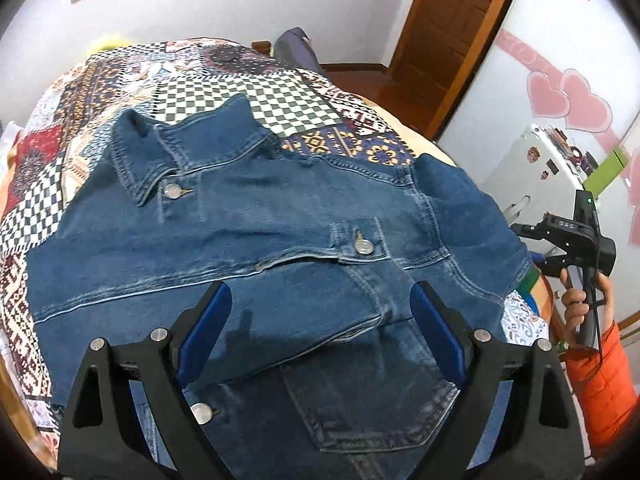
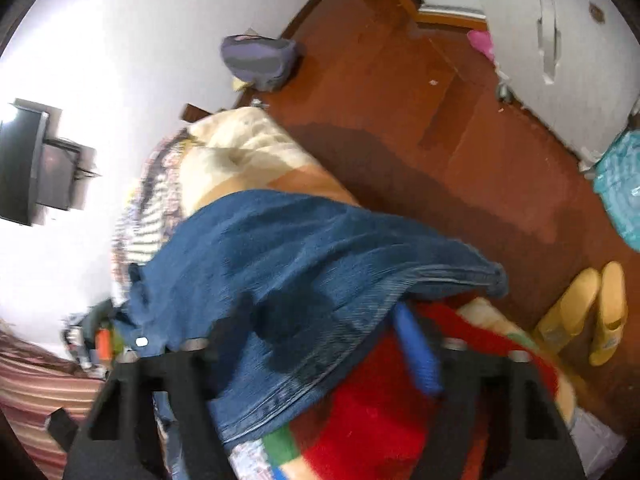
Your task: Fold large clothes
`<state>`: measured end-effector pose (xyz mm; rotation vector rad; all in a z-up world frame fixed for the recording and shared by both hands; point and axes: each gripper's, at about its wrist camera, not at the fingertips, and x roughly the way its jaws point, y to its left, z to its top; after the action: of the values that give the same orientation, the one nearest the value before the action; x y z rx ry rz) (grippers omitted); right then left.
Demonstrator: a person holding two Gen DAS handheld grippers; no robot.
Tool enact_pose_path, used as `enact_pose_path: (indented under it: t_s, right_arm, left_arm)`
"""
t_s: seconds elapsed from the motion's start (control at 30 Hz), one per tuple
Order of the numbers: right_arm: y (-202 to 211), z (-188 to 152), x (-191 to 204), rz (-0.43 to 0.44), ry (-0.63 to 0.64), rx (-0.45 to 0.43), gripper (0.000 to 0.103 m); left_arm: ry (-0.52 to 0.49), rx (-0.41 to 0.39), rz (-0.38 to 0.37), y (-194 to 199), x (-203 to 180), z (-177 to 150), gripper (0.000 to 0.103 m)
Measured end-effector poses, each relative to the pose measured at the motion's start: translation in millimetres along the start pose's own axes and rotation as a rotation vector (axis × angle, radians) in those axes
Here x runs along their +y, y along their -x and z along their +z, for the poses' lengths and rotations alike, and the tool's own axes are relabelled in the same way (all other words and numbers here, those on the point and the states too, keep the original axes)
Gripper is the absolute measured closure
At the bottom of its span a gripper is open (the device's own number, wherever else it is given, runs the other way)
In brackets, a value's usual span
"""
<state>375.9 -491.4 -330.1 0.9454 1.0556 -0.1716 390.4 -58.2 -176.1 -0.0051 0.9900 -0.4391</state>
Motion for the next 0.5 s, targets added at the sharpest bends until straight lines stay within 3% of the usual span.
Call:
enact_pose_path:
  t_s: [0.1,0.33,0.5]
  right_arm:
    - [3.5,6.0,3.7,-0.027,0.016,-0.014,0.078]
    - [41.7,6.1,58.7,0.024,0.171,-0.129,0.087]
    - [80.2,-13.7,137.6,0.177,0.368,-0.201,0.088]
  left_arm:
    - [0.013,-0.016,0.004,7.7,4.2,-1.4,0.012]
    - [0.031,-0.069,0.0,30.7,13.9,-5.0,0.012]
    - [0.051,-0.107,0.008,46.4,24.7,-12.6,0.012]
